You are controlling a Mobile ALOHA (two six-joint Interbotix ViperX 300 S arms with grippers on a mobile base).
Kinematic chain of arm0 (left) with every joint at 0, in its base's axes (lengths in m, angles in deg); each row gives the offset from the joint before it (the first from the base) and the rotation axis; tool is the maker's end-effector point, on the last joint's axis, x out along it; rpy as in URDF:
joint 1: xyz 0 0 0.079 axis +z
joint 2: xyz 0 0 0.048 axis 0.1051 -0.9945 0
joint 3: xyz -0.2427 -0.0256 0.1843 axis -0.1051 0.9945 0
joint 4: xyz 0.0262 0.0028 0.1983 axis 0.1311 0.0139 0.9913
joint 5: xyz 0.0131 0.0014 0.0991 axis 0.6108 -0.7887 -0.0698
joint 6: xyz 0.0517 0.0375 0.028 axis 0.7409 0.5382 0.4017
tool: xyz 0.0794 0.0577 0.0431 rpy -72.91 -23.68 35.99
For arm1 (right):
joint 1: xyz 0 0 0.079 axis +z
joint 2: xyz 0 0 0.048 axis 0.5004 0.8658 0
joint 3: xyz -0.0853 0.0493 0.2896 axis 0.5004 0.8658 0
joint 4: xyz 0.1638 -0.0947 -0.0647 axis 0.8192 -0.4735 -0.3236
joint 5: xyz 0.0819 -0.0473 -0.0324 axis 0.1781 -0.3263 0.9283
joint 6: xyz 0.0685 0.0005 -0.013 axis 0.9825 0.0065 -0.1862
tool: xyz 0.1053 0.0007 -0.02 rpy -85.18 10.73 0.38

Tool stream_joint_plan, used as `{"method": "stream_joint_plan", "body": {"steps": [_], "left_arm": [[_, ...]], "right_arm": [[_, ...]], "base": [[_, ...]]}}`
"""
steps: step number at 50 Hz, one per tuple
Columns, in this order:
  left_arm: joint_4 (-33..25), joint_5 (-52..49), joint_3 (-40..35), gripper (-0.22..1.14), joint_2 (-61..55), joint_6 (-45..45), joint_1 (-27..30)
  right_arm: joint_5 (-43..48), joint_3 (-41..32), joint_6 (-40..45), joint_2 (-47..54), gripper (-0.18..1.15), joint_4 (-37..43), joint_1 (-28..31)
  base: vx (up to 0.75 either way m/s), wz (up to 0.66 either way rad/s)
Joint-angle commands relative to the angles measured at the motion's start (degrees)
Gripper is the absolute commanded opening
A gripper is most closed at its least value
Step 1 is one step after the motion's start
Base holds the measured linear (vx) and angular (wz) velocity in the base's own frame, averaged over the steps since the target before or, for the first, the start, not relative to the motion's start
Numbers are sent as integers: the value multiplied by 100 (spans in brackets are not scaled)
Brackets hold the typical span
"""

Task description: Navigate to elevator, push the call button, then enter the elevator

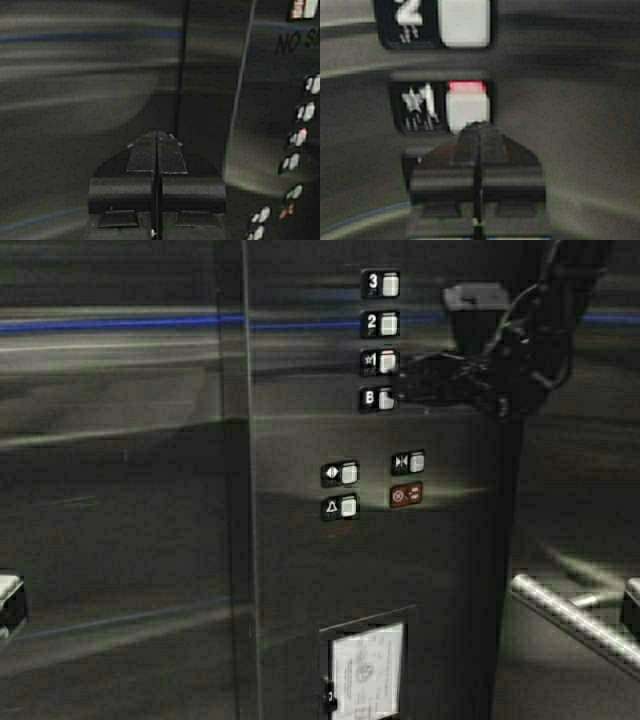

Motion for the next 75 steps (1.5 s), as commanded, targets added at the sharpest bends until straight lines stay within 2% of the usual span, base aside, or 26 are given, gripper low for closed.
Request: {"method": "stream_joint_plan", "body": {"steps": [1,24,44,65,75], "left_arm": [[0,26,-44,3,62,-18,-9],[0,26,-26,3,123,-132,-9],[-18,26,9,3,246,-176,-9],[-62,26,0,3,229,-158,0],[-62,-9,0,3,132,-158,-9]], "right_arm": [[211,439,-9,-642,6,35,18],[62,1740,220,-2391,6,360,26],[-2268,2364,255,-4315,6,378,97],[-4412,2048,431,-5133,6,668,738],[-5080,1872,545,-5555,6,773,949]], "base": [[0,0],[0,0],[-2,-1],[-9,5],[-10,13]]}}
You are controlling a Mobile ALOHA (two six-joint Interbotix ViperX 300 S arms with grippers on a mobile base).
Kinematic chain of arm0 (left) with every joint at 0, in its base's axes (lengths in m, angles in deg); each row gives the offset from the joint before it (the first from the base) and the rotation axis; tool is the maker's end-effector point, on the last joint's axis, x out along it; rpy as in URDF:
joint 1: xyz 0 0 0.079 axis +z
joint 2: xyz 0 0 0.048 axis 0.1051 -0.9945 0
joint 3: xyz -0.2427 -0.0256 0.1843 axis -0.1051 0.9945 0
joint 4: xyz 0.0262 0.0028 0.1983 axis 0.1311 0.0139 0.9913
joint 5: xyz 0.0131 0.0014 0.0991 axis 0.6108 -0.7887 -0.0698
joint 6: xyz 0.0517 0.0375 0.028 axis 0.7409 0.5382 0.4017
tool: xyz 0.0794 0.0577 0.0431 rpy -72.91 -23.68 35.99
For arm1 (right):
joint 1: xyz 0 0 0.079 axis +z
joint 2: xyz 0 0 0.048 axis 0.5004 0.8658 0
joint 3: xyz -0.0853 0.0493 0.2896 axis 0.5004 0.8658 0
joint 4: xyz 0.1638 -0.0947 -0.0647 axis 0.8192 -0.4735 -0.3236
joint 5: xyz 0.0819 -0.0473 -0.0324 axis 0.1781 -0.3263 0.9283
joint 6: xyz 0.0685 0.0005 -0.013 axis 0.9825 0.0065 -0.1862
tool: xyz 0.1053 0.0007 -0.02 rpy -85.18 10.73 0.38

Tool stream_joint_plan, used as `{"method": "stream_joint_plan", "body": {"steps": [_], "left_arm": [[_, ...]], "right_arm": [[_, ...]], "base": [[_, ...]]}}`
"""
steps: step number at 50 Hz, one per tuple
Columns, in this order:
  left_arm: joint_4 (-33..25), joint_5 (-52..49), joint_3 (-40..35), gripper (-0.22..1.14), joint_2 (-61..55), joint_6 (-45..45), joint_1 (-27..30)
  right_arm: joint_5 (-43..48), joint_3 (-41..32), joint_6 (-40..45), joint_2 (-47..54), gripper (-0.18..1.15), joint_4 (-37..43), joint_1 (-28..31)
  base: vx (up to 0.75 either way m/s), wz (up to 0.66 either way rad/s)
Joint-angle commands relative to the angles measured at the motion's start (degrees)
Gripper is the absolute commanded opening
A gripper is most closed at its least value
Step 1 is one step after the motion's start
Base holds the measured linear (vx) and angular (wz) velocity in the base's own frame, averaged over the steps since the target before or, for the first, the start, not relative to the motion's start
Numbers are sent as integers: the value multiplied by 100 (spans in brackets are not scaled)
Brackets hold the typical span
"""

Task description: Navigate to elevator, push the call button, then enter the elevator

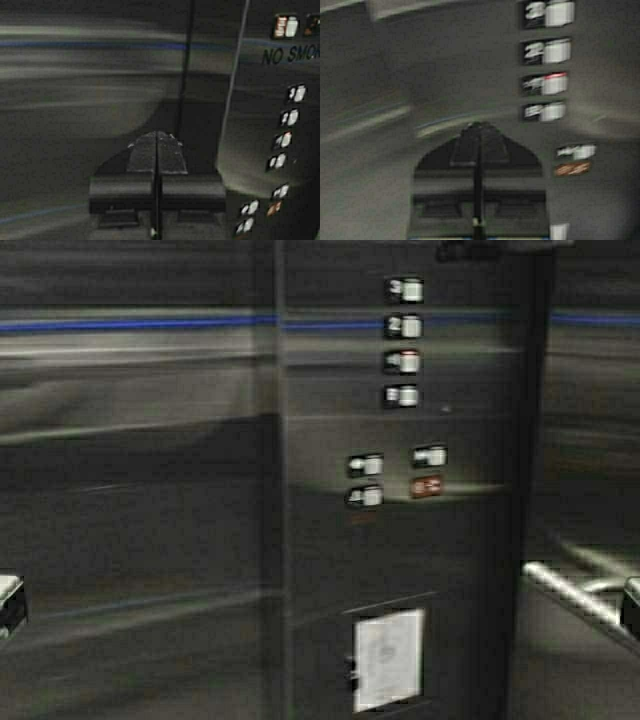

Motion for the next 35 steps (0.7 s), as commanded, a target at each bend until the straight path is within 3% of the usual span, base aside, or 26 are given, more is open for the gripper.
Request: {"method": "stream_joint_plan", "body": {"steps": [1,35], "left_arm": [[-9,9,-62,3,-132,26,-9],[0,9,-53,3,-360,193,-9]], "right_arm": [[-343,-211,-9,-378,6,26,141],[-439,132,-149,-571,6,-62,141]], "base": [[-9,20],[-14,17]]}}
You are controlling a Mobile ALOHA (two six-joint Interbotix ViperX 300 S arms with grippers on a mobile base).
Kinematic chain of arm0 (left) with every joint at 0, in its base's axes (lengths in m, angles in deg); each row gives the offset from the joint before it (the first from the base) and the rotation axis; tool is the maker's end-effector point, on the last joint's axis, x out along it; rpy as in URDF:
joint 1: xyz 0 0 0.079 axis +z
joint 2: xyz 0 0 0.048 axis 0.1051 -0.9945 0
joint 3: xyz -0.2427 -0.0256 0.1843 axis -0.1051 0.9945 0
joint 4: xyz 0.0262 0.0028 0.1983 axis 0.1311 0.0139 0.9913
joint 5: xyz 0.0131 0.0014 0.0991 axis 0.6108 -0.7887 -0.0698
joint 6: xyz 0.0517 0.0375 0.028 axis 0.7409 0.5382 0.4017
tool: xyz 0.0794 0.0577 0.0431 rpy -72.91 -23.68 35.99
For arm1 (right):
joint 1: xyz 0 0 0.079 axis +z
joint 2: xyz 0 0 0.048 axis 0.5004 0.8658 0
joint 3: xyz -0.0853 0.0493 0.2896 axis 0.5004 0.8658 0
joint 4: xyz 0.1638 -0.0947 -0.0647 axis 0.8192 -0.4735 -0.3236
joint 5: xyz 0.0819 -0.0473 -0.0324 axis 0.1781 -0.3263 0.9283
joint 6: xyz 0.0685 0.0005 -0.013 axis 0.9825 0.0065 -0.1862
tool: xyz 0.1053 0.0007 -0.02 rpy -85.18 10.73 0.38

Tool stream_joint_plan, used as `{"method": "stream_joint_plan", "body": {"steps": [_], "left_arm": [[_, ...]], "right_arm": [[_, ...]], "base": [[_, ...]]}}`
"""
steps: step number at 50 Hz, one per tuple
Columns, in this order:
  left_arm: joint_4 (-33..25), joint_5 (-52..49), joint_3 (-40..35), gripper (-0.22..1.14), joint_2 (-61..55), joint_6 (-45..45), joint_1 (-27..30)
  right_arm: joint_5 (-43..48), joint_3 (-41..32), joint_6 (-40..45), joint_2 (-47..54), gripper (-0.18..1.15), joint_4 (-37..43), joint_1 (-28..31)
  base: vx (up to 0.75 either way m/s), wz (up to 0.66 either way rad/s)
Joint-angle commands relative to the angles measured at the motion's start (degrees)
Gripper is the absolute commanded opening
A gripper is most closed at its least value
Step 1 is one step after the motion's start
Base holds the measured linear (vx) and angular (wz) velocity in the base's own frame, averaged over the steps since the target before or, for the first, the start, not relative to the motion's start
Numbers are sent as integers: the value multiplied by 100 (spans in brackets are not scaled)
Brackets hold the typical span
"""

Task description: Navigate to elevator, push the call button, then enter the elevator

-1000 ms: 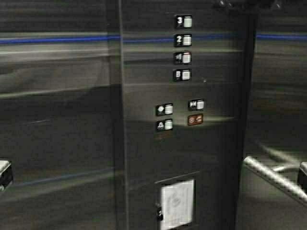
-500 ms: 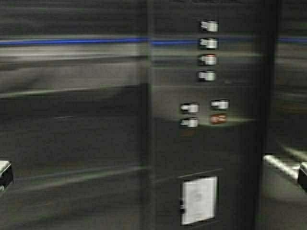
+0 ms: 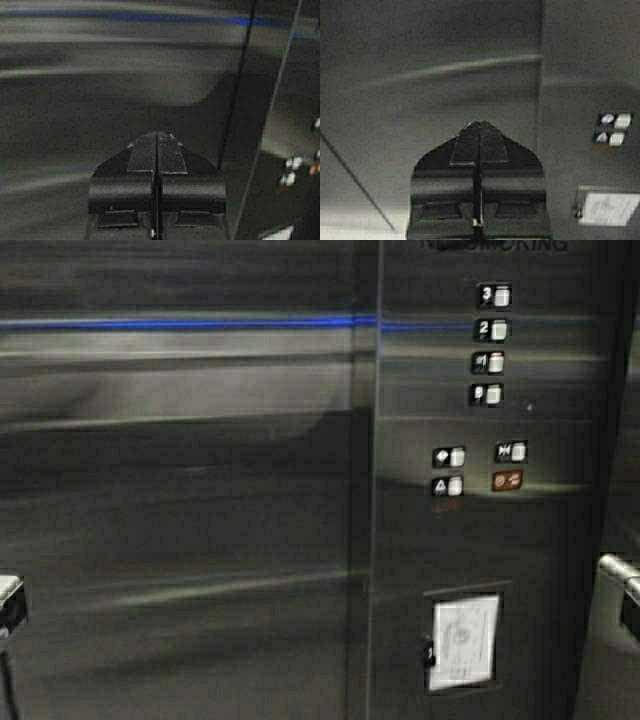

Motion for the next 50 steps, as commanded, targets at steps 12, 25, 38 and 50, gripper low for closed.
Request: {"method": "stream_joint_plan", "body": {"steps": [12,25,38,50], "left_arm": [[-9,-35,-79,3,-53,123,-9],[-62,-26,-158,3,-185,167,-9],[-62,70,-229,3,-439,176,-9],[-62,88,-246,3,-448,167,-9]], "right_arm": [[246,-88,-88,-9,6,-26,-9],[466,-105,-79,105,6,-26,-18],[554,-70,-105,114,6,-35,-149],[615,-70,-105,105,6,-35,-378]], "base": [[-21,3],[-26,5],[-26,12],[-20,17]]}}
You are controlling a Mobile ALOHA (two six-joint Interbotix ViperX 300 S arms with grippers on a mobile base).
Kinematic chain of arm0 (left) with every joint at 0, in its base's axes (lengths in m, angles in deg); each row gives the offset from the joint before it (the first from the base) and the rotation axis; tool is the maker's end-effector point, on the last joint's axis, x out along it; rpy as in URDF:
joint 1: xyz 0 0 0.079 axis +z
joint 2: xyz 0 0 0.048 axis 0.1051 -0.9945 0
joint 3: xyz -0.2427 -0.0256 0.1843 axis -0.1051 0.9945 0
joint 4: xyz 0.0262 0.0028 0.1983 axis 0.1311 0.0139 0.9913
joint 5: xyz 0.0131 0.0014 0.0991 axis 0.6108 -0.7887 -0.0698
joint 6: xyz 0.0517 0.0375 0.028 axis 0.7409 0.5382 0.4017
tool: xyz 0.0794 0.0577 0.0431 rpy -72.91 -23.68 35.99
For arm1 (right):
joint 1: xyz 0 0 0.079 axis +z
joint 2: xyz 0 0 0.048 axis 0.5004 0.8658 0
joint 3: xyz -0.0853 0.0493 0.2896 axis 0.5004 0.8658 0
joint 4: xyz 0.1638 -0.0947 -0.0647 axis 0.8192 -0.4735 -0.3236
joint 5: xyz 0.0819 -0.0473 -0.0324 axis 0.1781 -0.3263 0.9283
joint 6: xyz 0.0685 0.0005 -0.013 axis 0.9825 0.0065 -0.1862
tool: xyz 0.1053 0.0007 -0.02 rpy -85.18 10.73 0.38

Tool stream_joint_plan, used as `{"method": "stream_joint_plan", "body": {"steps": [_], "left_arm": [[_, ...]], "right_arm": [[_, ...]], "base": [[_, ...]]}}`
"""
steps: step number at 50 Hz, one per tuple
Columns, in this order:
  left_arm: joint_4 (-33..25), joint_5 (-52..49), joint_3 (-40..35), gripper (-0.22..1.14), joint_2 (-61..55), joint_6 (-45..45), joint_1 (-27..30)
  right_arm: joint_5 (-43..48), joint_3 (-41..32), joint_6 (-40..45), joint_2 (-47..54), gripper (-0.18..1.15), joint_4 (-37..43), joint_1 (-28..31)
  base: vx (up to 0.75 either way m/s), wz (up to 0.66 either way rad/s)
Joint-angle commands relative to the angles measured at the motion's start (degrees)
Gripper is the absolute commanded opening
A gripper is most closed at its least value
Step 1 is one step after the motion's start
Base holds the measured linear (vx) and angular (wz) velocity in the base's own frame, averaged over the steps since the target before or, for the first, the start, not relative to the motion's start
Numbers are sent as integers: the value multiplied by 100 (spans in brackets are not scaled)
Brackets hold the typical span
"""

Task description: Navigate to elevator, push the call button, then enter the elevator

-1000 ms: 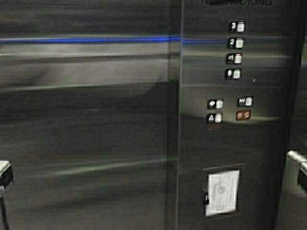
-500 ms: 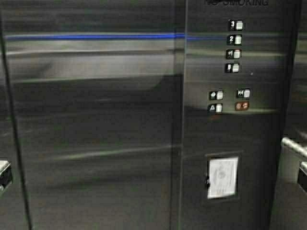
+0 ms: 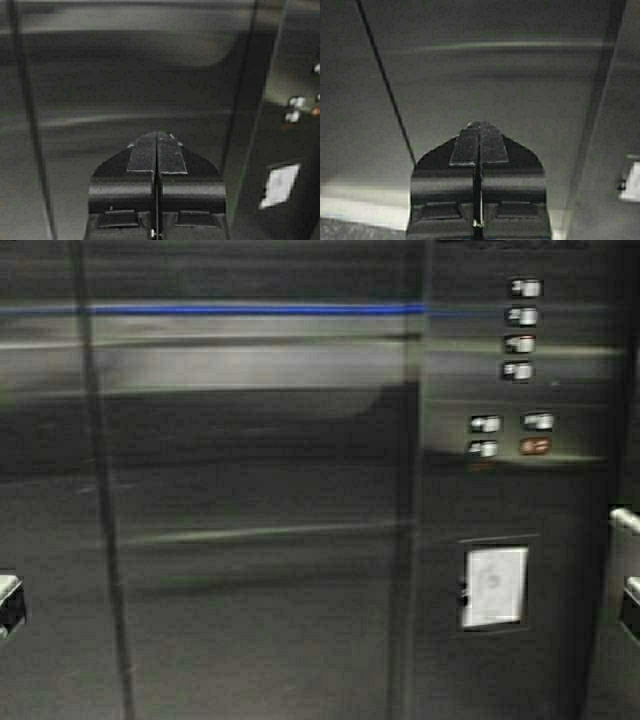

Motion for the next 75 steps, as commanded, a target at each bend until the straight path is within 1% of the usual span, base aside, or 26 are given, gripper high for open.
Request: {"method": "stream_joint_plan", "body": {"steps": [1,18,31,45,58,75], "left_arm": [[-9,53,-132,3,-44,9,0],[-9,53,-132,3,-18,18,0],[-9,53,-158,3,-18,70,0],[-9,167,-264,3,-299,141,123],[-9,193,-246,3,-211,123,141],[-9,185,-149,3,35,132,141]], "right_arm": [[62,-70,-9,-35,6,-9,-26],[62,-62,0,-79,6,-9,-26],[70,9,-26,-308,6,-9,-26],[62,9,-88,-334,6,-9,-308],[88,18,-97,-448,6,-9,-396],[404,149,-97,-413,6,-9,-396]], "base": [[-16,16],[-12,21],[-8,27],[-4,20],[0,1],[2,-7]]}}
